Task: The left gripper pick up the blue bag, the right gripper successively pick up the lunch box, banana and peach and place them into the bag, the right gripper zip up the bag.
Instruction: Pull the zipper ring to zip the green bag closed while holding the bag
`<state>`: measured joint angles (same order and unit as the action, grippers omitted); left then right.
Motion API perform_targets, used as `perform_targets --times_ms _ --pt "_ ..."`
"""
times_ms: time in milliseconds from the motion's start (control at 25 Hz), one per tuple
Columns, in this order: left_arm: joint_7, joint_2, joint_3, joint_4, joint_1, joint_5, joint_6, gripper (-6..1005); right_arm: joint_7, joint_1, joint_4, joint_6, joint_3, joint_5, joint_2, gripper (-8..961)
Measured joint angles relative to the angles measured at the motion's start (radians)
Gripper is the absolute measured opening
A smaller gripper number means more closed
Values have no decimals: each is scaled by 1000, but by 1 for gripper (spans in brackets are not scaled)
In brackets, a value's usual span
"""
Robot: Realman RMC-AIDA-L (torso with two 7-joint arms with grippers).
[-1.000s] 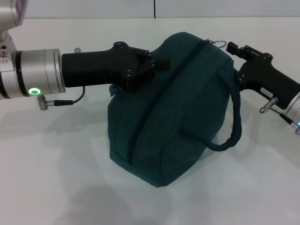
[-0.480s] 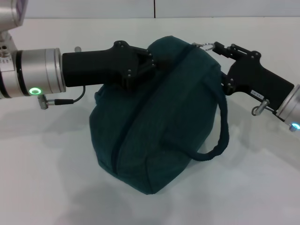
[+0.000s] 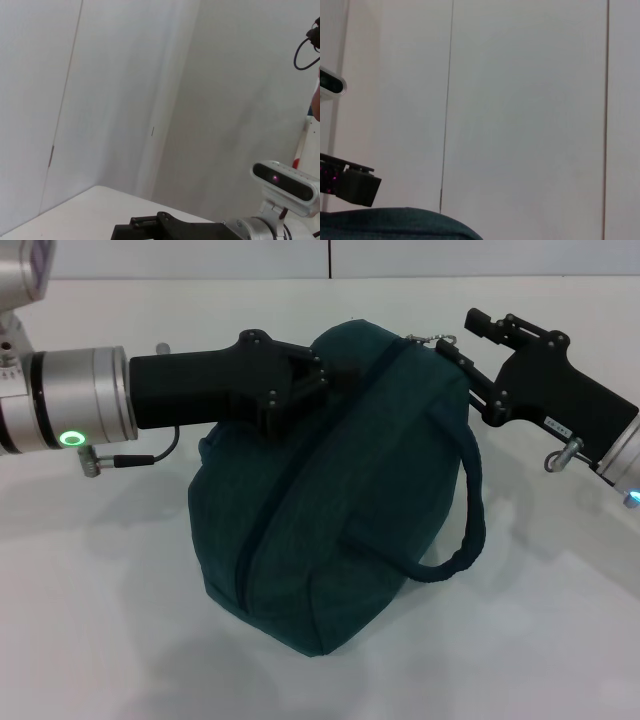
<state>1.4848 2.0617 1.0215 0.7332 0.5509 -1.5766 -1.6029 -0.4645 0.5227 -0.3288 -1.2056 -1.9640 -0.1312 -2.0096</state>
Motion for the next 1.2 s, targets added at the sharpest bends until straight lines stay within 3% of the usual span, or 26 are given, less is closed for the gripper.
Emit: perform_targets --times_ms 840,1200 --pt "-8 1 0 0 0 -3 0 15 11 18 -10 -7 4 -65 -7 331" --pt "-22 -1 0 0 0 -3 0 17 13 20 -10 -2 7 -61 -9 220"
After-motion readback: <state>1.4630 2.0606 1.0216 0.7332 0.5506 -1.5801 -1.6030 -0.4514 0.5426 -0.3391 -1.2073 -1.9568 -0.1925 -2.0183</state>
